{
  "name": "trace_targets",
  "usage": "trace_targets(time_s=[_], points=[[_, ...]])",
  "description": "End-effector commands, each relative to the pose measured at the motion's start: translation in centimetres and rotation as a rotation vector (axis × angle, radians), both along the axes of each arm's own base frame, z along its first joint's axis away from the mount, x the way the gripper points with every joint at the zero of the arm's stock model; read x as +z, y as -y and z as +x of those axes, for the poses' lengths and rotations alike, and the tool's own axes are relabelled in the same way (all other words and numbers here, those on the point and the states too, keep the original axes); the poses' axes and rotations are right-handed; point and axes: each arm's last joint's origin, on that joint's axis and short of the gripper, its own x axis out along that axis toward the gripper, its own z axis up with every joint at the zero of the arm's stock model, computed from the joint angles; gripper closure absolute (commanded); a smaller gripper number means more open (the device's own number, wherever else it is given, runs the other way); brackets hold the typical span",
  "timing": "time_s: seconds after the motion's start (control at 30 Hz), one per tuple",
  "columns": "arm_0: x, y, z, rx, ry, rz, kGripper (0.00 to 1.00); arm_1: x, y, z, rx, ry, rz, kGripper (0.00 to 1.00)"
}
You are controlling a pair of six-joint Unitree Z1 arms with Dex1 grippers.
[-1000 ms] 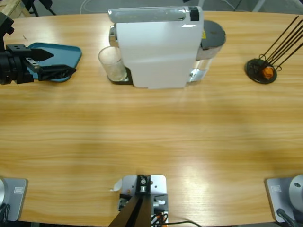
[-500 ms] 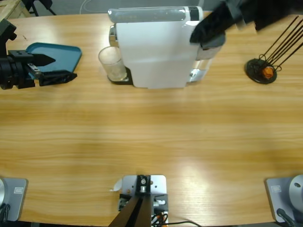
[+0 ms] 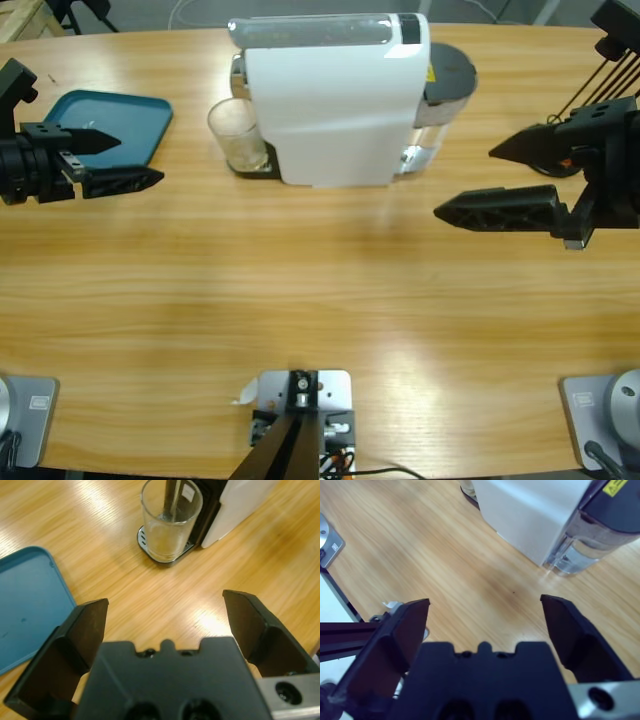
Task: Pour coffee
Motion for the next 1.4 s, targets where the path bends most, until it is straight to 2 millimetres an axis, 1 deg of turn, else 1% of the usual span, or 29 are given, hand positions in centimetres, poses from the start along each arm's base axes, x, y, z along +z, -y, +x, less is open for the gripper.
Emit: trace_targets(time_s=[0.03, 0.57, 0.97, 1.2, 1.4], points=[[-0.2, -0.4, -1.3, -0.034, 0.002, -0.023, 0.0, -0.8, 1.4, 0.7, -0.041, -0.008, 0.016, 0.004], [-0.4, -0.3, -1.6, -0.05, 0.0, -0.017, 0.0, -1.6, 1.5, 0.4, -0.039, -0.068, -0.006, 0.0], [-0.6, -0.1, -1.6, -0.057, -0.011, -0.01, 0.0, -2.0, 1.0, 0.9, -0.038, -0.069, -0.014, 0.0], [-0.6, -0.2, -1.7, -0.057, -0.009, -0.011, 0.0, -2.3, 1.5, 0.5, -0.044, -0.073, -0.02, 0.0], [-0.7, -0.2, -1.6, -0.055, -0.004, 0.003, 0.0, -2.6, 1.3, 0.6, -0.046, -0.081, -0.028, 0.0]])
